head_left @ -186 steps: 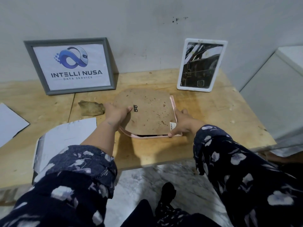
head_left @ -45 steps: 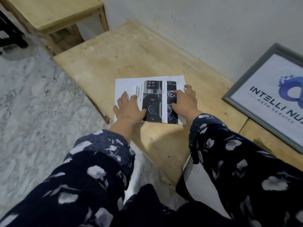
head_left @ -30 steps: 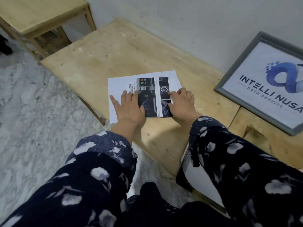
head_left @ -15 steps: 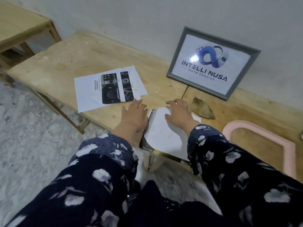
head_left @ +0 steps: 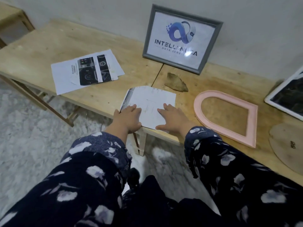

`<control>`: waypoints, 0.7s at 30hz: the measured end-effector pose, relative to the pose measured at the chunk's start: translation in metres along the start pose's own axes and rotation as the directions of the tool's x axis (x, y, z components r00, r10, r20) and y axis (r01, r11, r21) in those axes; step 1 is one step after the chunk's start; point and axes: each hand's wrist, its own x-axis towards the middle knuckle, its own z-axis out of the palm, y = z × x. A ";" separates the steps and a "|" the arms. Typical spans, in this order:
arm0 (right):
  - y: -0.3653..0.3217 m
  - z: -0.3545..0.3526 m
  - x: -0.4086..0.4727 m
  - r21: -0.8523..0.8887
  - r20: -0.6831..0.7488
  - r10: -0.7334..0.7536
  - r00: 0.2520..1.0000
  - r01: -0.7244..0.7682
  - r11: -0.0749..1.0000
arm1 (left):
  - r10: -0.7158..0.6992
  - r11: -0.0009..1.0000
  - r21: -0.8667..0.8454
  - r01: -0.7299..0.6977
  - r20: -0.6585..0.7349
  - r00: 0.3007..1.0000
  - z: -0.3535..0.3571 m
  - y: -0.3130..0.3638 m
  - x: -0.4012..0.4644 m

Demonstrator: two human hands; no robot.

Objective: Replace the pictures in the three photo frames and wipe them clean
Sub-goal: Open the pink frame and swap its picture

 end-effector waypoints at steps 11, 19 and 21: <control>-0.001 -0.006 -0.003 0.095 -0.035 0.057 0.998 -0.053 0.994 | 0.048 0.993 0.110 -0.041 -0.068 0.997 0.002 -0.008 0.005; 0.002 -0.045 -0.006 0.410 -0.168 0.111 0.979 -0.033 0.911 | 0.141 0.987 0.117 -0.113 -0.267 0.953 -0.036 -0.002 0.013; 0.005 -0.061 -0.013 0.408 -0.227 0.139 0.964 -0.035 0.913 | 0.175 0.982 0.127 -0.140 -0.331 0.927 -0.052 0.007 0.014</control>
